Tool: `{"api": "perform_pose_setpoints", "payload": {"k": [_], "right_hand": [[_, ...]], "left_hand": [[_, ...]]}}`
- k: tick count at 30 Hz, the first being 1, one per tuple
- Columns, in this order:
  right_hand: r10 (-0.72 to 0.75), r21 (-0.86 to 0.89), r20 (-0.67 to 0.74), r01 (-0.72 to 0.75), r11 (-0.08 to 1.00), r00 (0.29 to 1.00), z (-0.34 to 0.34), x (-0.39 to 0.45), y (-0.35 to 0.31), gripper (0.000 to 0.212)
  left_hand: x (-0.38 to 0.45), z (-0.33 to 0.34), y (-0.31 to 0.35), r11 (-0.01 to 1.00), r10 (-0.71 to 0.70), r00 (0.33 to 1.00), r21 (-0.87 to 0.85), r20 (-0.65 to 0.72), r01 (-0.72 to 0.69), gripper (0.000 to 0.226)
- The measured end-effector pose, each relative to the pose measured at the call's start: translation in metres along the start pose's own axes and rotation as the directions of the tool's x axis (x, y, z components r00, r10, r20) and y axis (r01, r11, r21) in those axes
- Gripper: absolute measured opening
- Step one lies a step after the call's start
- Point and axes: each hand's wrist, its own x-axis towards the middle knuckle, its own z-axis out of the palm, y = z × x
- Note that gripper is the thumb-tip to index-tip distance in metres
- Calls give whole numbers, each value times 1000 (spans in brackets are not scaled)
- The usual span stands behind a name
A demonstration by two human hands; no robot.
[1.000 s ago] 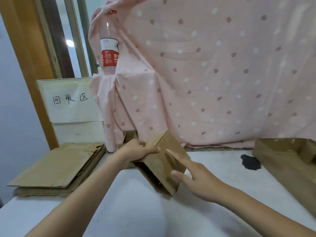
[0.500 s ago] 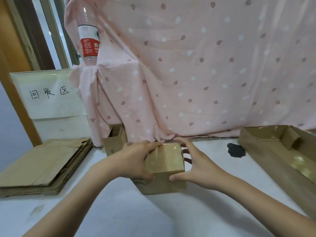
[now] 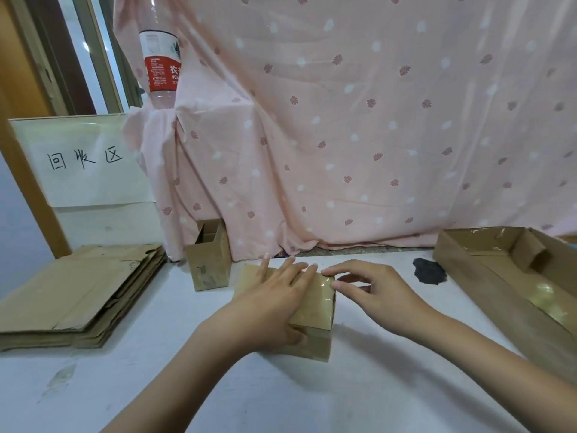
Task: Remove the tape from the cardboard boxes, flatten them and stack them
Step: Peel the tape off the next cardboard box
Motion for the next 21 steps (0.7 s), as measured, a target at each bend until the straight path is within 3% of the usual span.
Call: {"api": "perform_pose_setpoints", "payload": {"k": [3,12,21], "right_hand": [[-15,-107,40,19,994,999,-7,14,-2,9],[144,-373,169,-72,925,975,-10,47,-17,8],[80,100,182,-99,990,980,-1,36,8,19]], "left_hand": [[7,6,3,1000,-4,1000,-29,8,4,114],[23,29,-7,1000,-6,998,-6,-67,6,114],[30,31,-14,997,1,999,-72,-39,-3,114]]}}
